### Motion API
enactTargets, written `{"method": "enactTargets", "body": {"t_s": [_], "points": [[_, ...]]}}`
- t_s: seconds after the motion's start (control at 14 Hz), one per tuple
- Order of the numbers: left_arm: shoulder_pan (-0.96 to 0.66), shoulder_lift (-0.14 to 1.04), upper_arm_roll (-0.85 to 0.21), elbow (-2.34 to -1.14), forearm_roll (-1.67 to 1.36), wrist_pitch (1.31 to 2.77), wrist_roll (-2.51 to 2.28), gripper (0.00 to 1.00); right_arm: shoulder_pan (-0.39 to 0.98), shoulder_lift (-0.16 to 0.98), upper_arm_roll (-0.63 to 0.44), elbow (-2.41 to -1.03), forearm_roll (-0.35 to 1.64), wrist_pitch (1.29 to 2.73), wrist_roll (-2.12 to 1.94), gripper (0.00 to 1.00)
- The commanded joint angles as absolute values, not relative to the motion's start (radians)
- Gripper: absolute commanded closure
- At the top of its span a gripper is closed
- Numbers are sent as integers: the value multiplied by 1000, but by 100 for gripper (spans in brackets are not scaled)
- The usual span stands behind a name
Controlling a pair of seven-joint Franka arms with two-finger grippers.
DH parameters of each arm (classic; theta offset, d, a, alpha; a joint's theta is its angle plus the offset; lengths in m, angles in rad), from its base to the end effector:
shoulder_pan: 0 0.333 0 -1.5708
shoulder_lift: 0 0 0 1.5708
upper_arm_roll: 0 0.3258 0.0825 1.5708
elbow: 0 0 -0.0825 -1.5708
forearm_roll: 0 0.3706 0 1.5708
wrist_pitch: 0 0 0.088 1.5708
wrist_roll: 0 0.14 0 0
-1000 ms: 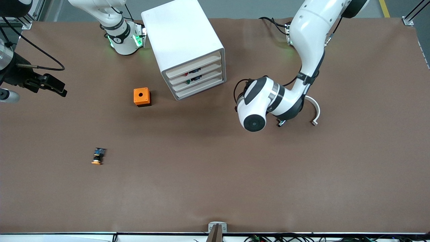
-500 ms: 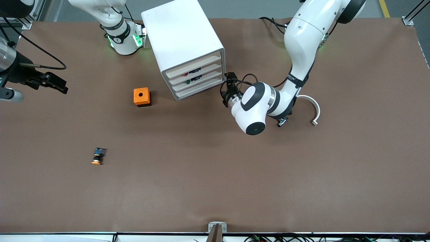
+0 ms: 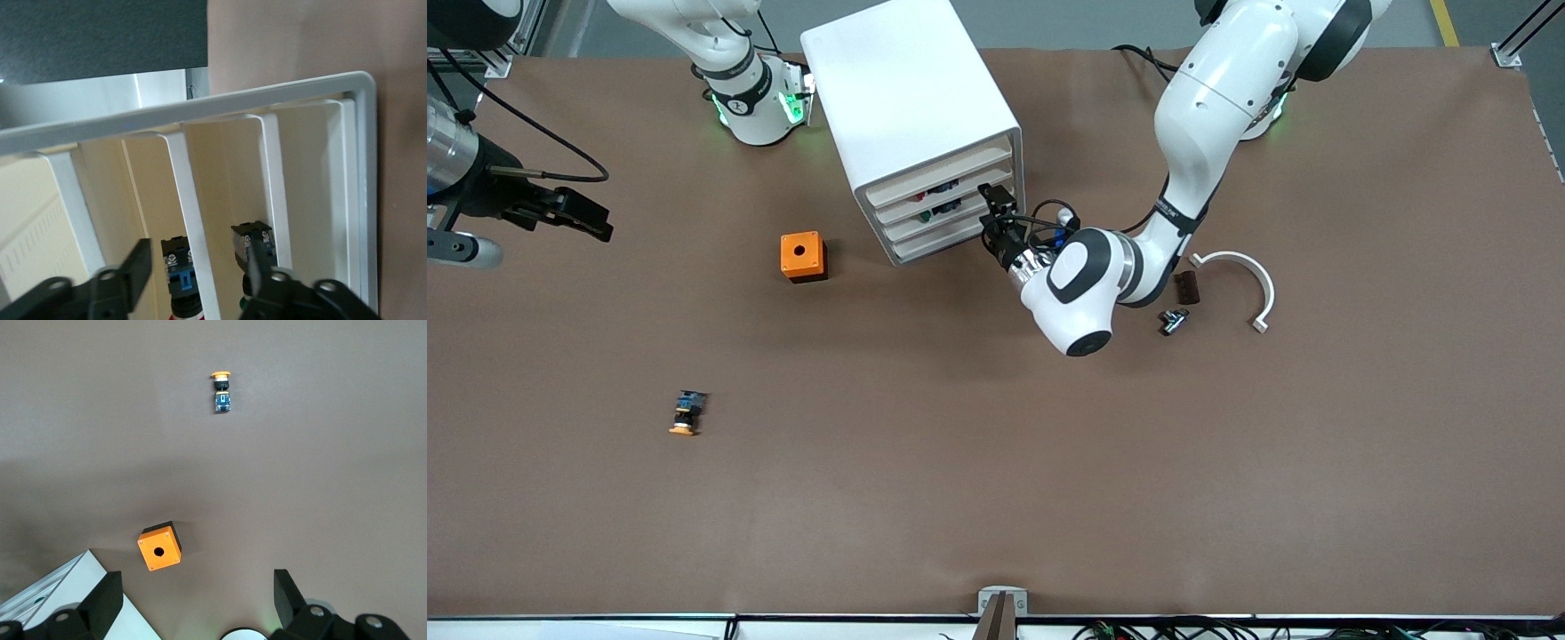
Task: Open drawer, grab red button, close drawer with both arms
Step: 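Pull the drawer open with the left gripper while the right gripper approaches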
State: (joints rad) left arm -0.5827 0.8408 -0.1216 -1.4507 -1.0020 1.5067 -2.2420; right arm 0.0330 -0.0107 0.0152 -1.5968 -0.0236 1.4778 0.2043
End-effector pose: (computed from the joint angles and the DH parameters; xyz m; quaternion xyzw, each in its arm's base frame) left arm 0.4203 -0.4993 0.2093 -0.4579 -0.6581 0.5278 0.2805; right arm 0.5227 0.0218 0.5878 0.9954 -0.0783 -0.0522 0.0186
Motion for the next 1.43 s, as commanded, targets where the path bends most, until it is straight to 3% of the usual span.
{"method": "enactTargets", "body": {"t_s": [0.0, 0.14, 0.29, 0.5, 0.86, 1.21, 1.36], "points": [[-621, 868, -114, -1434, -1025, 1499, -2319, 39, 40, -15, 17, -1601, -46, 1471, 206, 0], [-641, 868, -114, -1434, -1022, 1499, -2341, 59, 44, -15, 17, -1601, -46, 1473, 209, 0], [-643, 868, -115, -1436, -1023, 1497, -2355, 64, 48, -15, 17, -1601, -45, 1477, 222, 0], [-631, 870, -114, -1434, -1029, 1497, -2350, 100, 54, -15, 18, -1594, -46, 1477, 229, 0], [-560, 879, -100, -1398, -1086, 1505, -2269, 100, 61, -6, 18, -1595, -6, 1486, 380, 0], [-543, 882, 0, -1338, -1094, 1506, -2200, 99, 187, 34, 18, -1600, 61, 1554, 693, 0], [-508, 887, 2, -1339, -1094, 1506, -2165, 87, 250, 63, 18, -1601, 66, 1600, 823, 0]]}}
